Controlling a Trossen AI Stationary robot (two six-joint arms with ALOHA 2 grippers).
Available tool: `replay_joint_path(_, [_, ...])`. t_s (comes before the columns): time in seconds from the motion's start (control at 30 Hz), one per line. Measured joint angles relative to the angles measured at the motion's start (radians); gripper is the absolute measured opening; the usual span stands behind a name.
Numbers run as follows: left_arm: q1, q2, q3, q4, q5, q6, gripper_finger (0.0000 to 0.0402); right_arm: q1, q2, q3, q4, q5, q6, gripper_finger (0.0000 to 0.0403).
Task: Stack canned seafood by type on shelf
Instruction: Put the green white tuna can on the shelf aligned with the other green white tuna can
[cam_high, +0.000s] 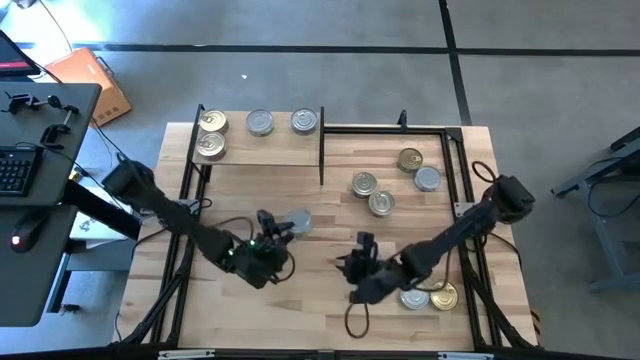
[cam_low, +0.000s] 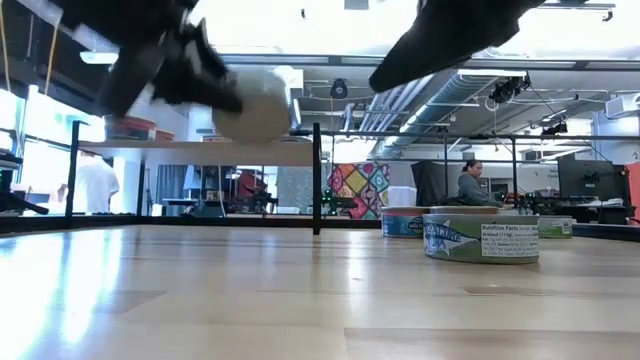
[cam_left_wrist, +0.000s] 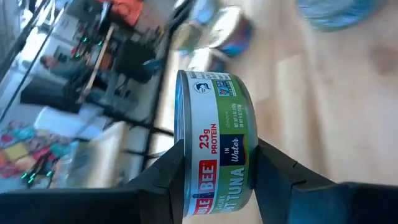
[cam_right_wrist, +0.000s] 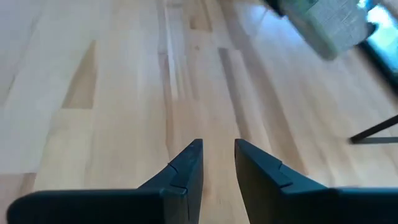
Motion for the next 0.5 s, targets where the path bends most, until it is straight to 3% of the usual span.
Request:
replay_joint_path(0.2, [0.115, -0.078, 0.167, -0.379, 0.0, 0.02, 0.0121, 0.04, 0.0, 0.0, -0.002, 0.09, -0.001, 0.0083])
replay_joint_path(0.5, [0.392, -0.125, 0.262, -0.615, 0.033, 0.12, 0.0121, 0.043, 0.0, 0.0, -0.005, 0.093, -0.007, 0.0083])
